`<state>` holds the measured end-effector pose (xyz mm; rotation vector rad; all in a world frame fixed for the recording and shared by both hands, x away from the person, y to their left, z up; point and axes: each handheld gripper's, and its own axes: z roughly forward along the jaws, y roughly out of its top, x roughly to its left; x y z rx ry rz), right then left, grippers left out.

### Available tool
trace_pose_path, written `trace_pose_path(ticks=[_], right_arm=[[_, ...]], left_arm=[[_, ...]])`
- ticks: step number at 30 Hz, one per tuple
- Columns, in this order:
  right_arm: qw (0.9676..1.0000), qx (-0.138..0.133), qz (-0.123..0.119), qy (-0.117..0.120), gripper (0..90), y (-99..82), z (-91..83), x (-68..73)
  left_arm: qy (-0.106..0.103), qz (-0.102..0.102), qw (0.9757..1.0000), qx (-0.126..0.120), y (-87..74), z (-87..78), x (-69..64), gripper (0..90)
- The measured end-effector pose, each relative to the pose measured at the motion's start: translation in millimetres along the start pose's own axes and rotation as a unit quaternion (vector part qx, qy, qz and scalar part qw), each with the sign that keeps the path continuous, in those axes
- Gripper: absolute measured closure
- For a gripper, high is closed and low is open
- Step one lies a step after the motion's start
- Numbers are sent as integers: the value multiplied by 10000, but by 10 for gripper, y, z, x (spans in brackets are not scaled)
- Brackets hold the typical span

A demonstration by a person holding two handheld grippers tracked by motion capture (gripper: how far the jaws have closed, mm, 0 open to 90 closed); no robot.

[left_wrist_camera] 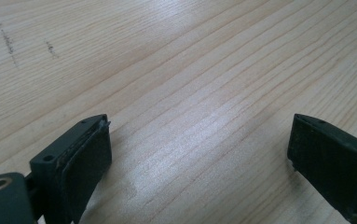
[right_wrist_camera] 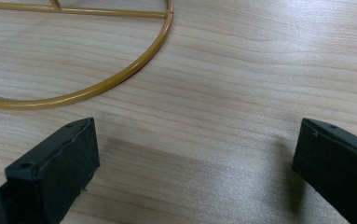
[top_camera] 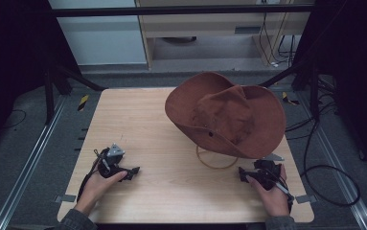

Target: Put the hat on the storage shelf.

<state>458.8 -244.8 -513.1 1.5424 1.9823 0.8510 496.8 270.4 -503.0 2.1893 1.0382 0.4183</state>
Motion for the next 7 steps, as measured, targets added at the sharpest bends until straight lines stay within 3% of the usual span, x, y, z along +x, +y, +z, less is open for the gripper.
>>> trace_pose_path(ticks=[4, 7], right_arm=[[10000, 0, 5, -8, 4, 2, 2, 4], [10000, -1, 2, -4, 4, 2, 2, 4]], left_arm=[[64, 81, 9997, -209, -61, 8, -9, 43], [51, 88, 9997, -205, -68, 2, -9, 42]])
